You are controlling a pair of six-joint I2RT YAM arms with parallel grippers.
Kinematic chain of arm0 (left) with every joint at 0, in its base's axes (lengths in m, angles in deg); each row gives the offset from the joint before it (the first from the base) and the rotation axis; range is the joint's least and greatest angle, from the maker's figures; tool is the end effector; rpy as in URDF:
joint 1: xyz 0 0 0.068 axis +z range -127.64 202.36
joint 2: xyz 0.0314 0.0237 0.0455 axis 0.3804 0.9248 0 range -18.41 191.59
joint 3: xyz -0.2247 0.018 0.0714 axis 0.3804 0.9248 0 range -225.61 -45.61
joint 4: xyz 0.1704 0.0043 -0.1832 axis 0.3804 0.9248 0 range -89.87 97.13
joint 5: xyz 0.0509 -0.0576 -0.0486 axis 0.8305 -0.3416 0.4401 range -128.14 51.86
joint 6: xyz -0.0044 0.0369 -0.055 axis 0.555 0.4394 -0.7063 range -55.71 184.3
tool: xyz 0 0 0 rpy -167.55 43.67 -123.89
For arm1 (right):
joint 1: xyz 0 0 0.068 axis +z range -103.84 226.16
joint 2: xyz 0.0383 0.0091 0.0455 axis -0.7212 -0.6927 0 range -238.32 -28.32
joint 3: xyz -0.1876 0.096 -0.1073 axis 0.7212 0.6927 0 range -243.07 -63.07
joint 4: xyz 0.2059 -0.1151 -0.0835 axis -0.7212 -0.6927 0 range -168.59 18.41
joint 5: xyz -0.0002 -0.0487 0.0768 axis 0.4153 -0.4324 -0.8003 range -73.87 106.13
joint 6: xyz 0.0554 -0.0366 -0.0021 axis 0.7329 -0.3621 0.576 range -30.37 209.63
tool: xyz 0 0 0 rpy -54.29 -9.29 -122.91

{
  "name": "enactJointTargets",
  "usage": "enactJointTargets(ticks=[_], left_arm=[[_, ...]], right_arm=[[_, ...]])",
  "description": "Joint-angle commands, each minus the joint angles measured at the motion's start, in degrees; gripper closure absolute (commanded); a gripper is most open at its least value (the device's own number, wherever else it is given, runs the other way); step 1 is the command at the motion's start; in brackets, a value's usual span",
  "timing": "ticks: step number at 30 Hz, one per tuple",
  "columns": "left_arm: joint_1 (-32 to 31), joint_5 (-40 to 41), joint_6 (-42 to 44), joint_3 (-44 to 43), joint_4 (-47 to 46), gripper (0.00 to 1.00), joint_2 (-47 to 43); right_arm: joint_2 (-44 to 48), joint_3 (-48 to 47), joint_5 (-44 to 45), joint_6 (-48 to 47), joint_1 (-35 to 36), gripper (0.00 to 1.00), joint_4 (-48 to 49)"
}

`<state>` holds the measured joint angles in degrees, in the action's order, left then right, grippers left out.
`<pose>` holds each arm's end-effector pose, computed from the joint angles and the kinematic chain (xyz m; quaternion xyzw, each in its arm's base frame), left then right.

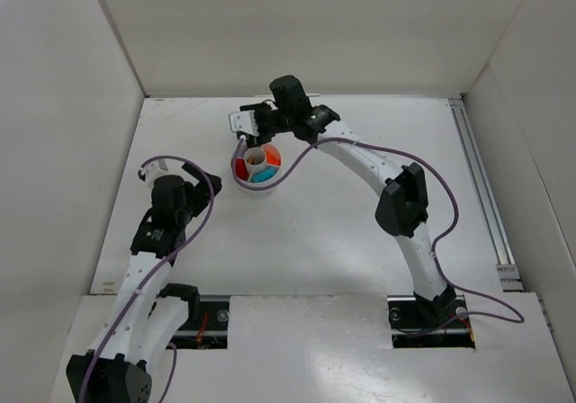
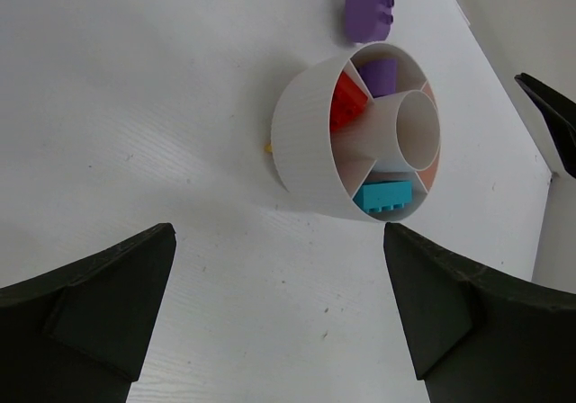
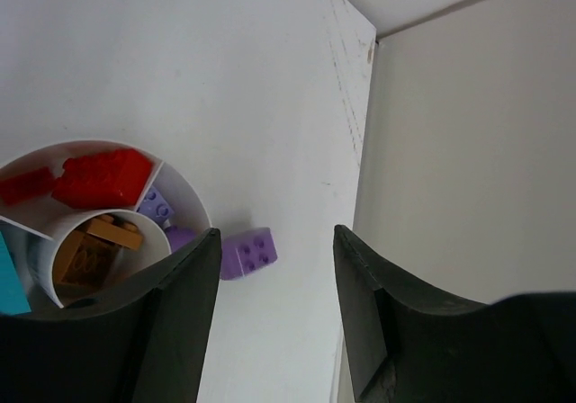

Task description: Sort the legos into containers by color

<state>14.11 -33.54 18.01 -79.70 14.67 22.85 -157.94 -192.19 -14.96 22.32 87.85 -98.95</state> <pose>0.2046 -0.0255 0.2464 -0.2908 0.7745 -0.2274 0.5137 0.3576 0.3549 0.2900 -0.7521 0.3666 0.1136 0.5357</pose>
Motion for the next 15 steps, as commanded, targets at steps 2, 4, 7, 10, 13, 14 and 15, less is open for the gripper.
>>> enactJointTargets(ticks=[2, 4, 7, 10, 13, 14, 15], left_arm=[[-0.2, 0.3, -0.3, -3.6, -2.8, 0.00, 2.6], [-0.2, 0.8, 0.4, -6.1, -5.0, 0.00, 6.4], [-0.2, 1.6, 1.7, -11.2, -6.5, 0.00, 13.2], [-0.2, 1.0, 6.3, -17.4, -8.5, 0.00, 20.9], [-0.2, -0.6, 12.7, -21.4, -10.8, 0.00, 28.8], [0.3, -2.5, 14.8, -24.4, -12.2, 0.00, 31.0], [0.3, -4.2, 17.5, -26.1, -12.8, 0.00, 33.2]], right_arm=[[6.2, 2.9, 1.3, 7.1, -1.1, 0.41, 5.4], [8.3, 6.4, 0.5, 9.9, -2.2, 0.36, 9.7], [13.1, 14.0, -1.1, 14.2, -4.5, 0.26, 13.6], [17.1, 19.1, 0.1, 15.5, -6.4, 0.00, 15.0], [20.0, 23.4, 3.5, 16.9, -8.7, 0.00, 15.6], [20.5, 24.3, 4.6, 17.6, -9.6, 0.00, 15.6], [20.6, 25.0, 4.6, 18.2, -11.5, 0.00, 15.6]])
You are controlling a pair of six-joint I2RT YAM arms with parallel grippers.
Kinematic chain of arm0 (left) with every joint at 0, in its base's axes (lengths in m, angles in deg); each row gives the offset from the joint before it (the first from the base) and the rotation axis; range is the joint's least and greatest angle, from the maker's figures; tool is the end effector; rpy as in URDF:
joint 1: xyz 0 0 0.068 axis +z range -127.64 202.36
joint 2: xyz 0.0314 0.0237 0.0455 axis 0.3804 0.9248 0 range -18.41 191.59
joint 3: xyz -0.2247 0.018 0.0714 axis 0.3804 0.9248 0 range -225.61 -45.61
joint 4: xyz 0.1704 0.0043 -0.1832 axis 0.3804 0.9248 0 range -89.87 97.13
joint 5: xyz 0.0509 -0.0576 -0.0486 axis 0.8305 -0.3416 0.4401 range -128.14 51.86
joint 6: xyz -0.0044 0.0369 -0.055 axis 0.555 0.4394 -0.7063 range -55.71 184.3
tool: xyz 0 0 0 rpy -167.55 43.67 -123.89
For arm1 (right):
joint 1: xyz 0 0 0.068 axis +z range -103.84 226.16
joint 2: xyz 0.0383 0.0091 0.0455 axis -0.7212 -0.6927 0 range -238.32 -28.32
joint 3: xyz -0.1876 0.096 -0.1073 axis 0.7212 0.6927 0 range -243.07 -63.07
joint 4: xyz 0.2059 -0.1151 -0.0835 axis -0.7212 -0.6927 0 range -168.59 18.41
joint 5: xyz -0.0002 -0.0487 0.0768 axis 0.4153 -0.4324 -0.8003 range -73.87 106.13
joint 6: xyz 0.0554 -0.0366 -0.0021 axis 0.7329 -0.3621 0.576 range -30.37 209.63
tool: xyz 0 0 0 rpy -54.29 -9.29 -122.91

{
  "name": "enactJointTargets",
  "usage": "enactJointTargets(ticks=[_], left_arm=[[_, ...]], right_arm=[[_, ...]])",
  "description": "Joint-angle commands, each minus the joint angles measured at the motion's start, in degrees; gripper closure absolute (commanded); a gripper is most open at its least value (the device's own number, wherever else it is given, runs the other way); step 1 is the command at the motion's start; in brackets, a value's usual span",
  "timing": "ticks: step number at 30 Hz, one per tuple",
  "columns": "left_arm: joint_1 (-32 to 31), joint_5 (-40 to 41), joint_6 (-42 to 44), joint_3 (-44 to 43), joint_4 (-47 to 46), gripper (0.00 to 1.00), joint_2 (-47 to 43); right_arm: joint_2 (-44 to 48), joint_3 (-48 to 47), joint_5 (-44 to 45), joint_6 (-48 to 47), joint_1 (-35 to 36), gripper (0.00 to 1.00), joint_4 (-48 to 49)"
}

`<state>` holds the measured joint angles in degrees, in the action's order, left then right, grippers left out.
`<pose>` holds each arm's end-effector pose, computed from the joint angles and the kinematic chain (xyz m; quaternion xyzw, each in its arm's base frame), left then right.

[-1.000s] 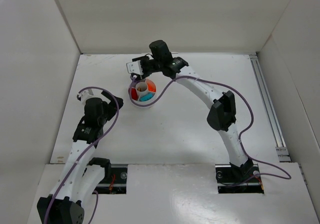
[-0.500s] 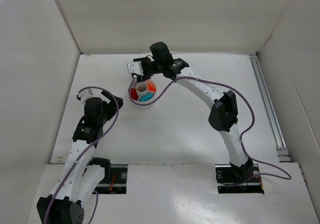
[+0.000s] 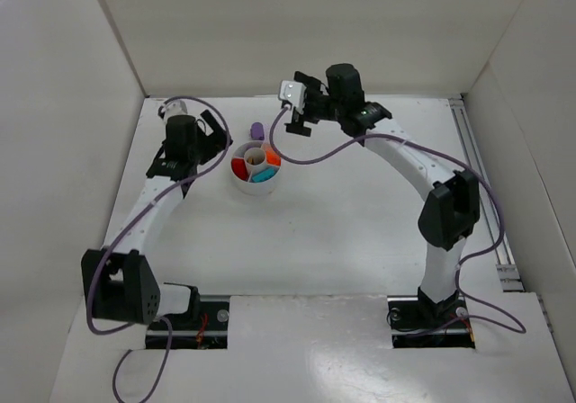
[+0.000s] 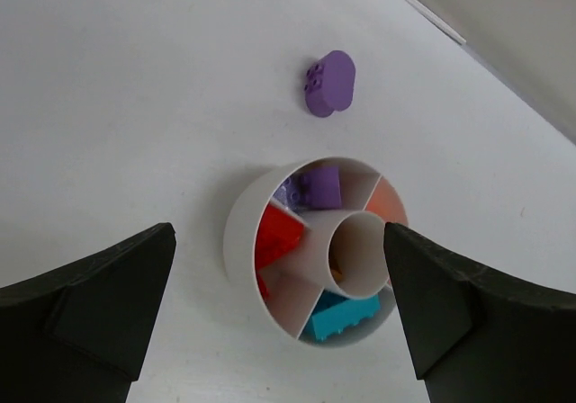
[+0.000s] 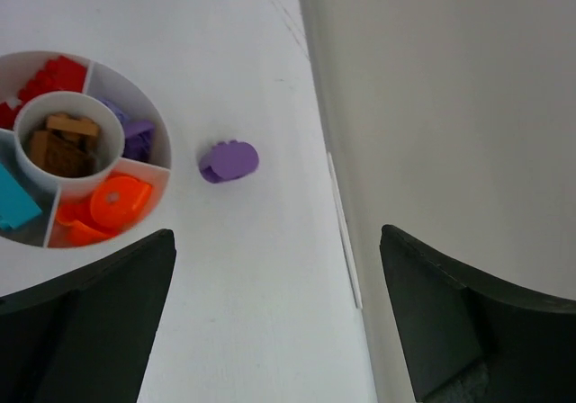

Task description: Sort the legos into containers by color

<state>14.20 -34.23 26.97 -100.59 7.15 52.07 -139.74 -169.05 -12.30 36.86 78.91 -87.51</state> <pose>0.2993 -0.0394 0.2738 -0.2276 0.7996 -0.1884 0.5229 0.3669 0.2658 0.3179 -0.6452 0.4938 0.1047 0.5735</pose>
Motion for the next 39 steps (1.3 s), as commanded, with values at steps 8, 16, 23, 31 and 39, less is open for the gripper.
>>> enactJointTargets(ticks=[8, 16, 23, 31, 39], left_arm=[[-1.0, -11.0, 28.1, -36.1, 4.3, 0.00, 35.1], [-5.0, -5.6, 32.3, -62.9, 19.1, 0.00, 54.8], [-5.0, -7.7, 33.0, -67.4, 23.4, 0.00, 59.9], [-5.0, -1.4, 28.5, -65.7, 20.7, 0.00, 62.7], [-5.5, -9.8, 30.8, -71.9, 23.6, 0.03, 68.3]], right_arm=[[6.6, 10.3, 3.8, 4.3, -13.3, 0.00, 2.1], [8.5, 14.0, 6.2, 3.6, -19.4, 0.00, 1.1], [4.7, 7.1, 6.2, 4.2, -23.6, 0.00, -6.0], [-2.4, -2.2, 5.9, 6.1, -25.4, 0.00, -10.6], [-6.3, -8.3, 7.1, 6.1, -26.0, 0.00, -12.6]])
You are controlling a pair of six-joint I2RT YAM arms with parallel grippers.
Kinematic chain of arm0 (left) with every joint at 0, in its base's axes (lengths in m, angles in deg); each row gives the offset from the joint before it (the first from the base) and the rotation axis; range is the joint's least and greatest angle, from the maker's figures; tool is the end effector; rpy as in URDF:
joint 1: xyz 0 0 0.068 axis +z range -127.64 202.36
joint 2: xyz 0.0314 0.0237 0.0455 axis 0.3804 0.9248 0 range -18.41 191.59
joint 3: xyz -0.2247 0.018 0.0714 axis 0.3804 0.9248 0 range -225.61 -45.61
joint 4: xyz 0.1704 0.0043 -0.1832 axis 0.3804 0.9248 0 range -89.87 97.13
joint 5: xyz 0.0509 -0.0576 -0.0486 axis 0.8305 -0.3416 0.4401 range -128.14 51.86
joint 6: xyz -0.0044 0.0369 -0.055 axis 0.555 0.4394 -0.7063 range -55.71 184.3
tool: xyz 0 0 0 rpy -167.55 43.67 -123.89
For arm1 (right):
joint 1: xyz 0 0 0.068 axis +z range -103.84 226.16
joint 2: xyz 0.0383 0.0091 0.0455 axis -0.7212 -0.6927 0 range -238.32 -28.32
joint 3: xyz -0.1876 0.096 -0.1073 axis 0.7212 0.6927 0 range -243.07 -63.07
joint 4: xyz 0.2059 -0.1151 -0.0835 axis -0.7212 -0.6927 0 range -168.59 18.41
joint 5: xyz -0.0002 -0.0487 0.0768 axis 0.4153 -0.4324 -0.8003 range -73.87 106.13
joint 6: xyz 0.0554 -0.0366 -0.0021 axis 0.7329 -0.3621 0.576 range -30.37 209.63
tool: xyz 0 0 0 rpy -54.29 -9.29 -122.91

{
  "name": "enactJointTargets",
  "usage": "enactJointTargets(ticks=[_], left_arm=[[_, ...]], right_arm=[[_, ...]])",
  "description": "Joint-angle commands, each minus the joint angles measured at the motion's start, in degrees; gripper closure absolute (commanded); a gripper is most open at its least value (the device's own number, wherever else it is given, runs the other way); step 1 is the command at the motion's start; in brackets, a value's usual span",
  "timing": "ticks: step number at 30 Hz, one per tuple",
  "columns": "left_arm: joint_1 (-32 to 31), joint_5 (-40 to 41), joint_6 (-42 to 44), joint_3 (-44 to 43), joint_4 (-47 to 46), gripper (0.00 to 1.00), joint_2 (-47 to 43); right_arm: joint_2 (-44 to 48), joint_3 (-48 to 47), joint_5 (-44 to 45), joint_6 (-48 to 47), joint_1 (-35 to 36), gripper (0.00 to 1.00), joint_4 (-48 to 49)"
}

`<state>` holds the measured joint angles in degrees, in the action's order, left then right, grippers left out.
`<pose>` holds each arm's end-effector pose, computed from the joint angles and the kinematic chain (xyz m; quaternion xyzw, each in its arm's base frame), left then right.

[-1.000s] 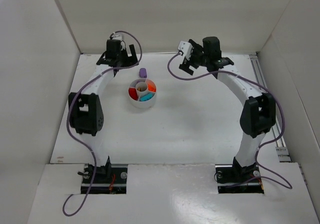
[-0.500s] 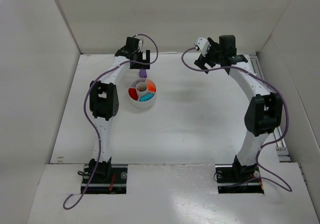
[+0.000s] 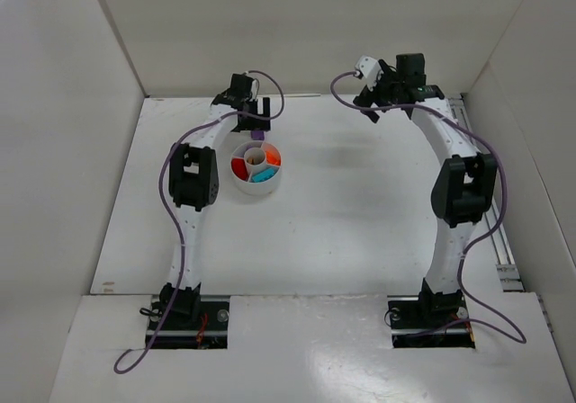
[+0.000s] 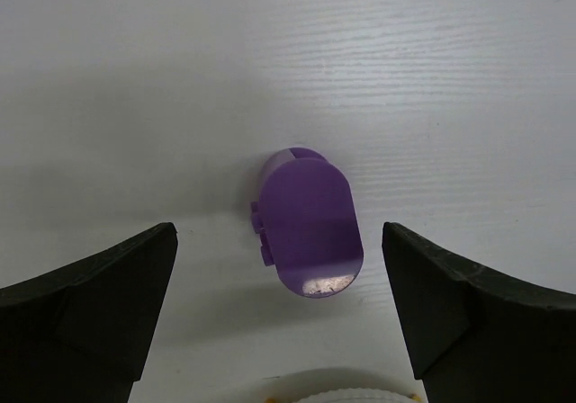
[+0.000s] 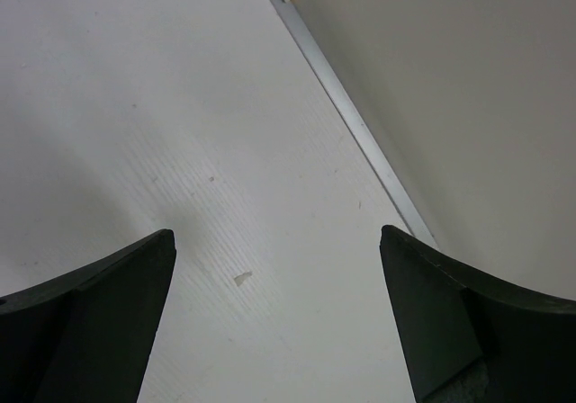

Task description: Sort the legos into containers by color

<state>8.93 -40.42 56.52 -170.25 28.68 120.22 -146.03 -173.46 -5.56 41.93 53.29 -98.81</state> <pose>0.5088 -0.1238 0.1794 0.0531 0.9138 -0.0919 0.3921 0.4592 0.0771 0.2739 -0.4780 0.7314 -0.0023 0.4864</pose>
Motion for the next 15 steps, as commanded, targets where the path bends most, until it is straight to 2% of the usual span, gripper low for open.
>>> enactJointTargets(ticks=[1, 6, 10, 11, 14, 15], left_arm=[[-0.3, -3.6, 1.3, -2.3, 2.6, 0.05, 0.7], [-0.8, 0.3, -1.5, -1.0, 4.6, 0.13, 1.2], [-2.6, 4.6, -2.1, -1.0, 3.8, 0.28, 1.2], [-2.7, 5.5, -2.1, -1.0, 3.8, 0.41, 1.2], [-4.1, 8.6, -2.1, -1.7, 4.5, 0.68, 1.2], [-4.1, 9.1, -3.4, -1.7, 4.5, 0.80, 1.2]], right_arm=[[0.0, -3.9, 0.3, 1.0, -1.0, 0.00, -1.3], [-1.2, -5.9, 0.2, 1.0, -2.2, 0.00, -1.3], [-2.3, -7.6, -0.4, 1.0, -3.8, 0.00, -1.9], [-2.3, -7.6, -0.4, 1.0, -3.8, 0.00, -1.9], [-2.3, -8.1, -0.9, 1.0, -4.3, 0.00, -1.9], [-2.3, -8.1, -0.9, 1.0, -4.3, 0.00, -1.9]])
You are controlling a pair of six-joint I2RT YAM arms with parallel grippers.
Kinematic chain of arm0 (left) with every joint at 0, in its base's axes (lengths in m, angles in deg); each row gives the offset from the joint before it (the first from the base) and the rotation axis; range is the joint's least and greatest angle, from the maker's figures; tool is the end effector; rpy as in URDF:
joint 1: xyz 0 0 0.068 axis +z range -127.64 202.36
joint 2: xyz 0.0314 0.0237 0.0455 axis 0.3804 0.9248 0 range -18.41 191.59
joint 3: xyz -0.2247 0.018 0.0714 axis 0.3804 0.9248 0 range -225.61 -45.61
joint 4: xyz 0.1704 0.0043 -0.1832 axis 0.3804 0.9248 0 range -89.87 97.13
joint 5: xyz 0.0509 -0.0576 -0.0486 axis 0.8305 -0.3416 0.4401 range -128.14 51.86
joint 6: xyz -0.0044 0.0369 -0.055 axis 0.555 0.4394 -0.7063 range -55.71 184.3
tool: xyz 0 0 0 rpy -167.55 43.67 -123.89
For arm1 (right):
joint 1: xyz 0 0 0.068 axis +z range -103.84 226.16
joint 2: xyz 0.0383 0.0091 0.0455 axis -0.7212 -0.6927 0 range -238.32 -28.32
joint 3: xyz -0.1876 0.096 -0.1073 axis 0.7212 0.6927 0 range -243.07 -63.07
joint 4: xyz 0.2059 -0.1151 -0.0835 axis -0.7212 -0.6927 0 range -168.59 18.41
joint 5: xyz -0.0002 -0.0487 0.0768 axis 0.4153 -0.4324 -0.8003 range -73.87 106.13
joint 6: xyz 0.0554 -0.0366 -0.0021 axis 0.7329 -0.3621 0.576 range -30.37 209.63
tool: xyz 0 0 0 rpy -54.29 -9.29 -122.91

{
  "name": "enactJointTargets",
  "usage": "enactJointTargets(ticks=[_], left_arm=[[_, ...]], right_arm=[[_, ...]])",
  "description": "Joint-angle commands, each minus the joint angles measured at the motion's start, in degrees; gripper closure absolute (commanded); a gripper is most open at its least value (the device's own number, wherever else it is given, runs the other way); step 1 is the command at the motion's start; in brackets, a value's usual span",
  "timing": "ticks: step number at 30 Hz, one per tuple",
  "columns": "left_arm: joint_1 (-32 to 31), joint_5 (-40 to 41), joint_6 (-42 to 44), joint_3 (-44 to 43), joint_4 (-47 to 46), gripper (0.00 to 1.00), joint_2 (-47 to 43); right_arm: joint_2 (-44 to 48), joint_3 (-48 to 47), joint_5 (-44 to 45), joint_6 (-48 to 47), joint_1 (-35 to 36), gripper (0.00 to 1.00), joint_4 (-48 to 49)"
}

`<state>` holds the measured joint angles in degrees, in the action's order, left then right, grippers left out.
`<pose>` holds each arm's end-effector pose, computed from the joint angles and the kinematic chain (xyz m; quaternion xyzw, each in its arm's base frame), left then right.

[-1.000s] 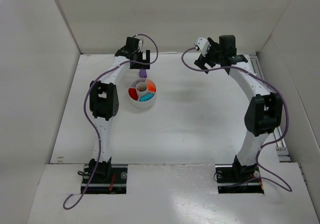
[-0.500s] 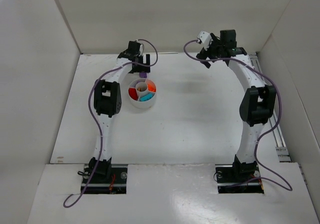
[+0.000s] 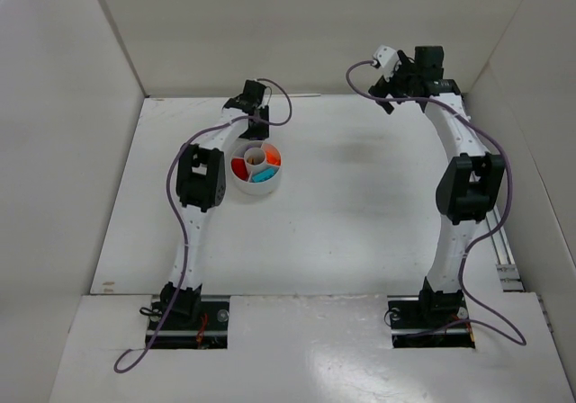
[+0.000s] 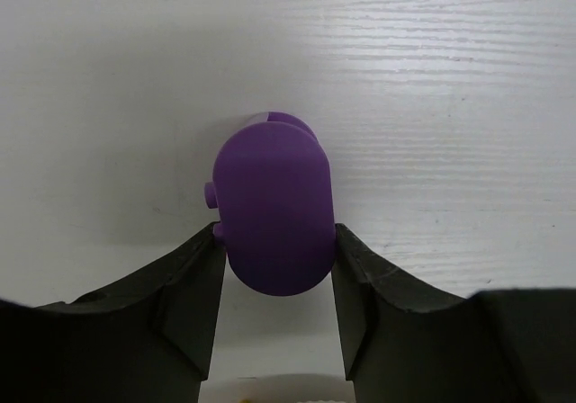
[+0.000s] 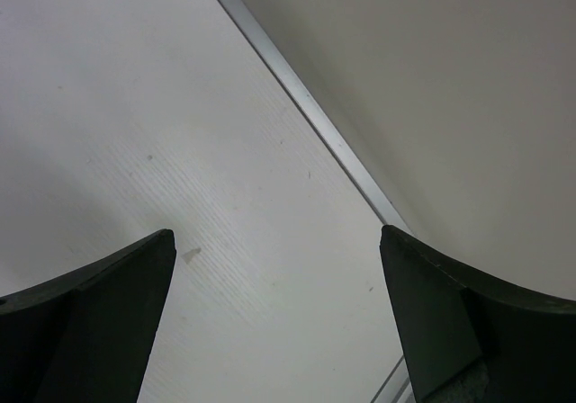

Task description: Sort the legos into containers by color

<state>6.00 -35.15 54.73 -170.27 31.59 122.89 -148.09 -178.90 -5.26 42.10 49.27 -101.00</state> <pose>0.5012 -0.1444 0.1516 0.0460 0.9325 -0.0564 0.3538 0.4700 0.0448 0.2860 -0.4496 0.7442 -0.0250 0.4934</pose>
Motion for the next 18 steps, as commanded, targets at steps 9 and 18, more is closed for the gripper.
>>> enactJointTargets(ticks=[9, 18], left_arm=[[2.1, 8.6, -7.1, 3.1, -4.4, 1.00, -9.7], [6.9, 10.7, -9.2, 12.6, -10.5, 1.00, -17.7]], right_arm=[[0.2, -3.2, -2.4, 0.9, -0.3, 0.00, 1.4], [2.1, -3.2, -2.4, 1.4, -0.3, 0.00, 1.4]])
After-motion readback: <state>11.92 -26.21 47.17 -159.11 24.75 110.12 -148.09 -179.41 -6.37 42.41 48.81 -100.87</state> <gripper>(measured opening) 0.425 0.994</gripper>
